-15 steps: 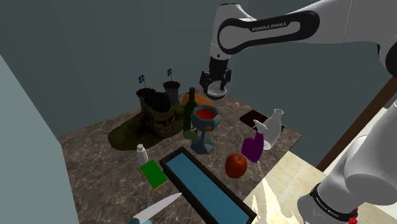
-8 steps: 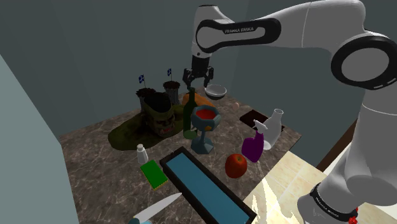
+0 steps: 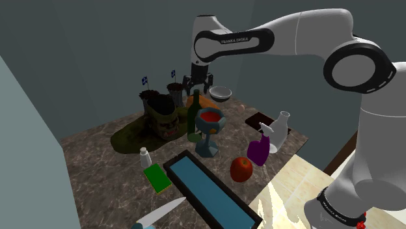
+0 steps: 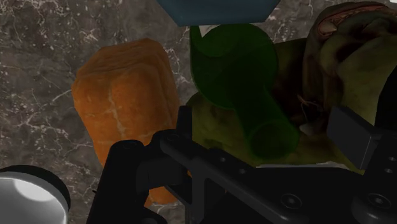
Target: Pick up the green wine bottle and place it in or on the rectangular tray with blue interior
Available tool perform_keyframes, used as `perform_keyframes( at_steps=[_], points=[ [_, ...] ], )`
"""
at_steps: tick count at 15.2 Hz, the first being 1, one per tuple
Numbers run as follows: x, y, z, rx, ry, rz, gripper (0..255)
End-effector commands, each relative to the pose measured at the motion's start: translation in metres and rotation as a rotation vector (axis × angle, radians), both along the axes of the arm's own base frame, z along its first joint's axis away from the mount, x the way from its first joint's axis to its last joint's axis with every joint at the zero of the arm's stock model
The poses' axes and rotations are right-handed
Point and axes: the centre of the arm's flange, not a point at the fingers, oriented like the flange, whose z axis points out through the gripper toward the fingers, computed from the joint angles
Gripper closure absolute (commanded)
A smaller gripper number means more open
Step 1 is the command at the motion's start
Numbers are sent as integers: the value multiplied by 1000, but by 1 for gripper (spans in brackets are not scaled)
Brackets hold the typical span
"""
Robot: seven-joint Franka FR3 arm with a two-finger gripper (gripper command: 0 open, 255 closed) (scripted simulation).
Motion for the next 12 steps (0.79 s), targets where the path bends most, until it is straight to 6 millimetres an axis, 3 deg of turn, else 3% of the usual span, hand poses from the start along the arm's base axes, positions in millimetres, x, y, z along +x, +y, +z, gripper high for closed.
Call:
perform_keyframes(
  at_steps=[1,8,9,12],
  points=[
    [1,1,-9,0,-1,0,0],
    [1,1,-8,0,-1,0,0],
    [1,1,-8,0,-1,0,255],
    [1,1,-8,0,-1,0,255]
  ],
)
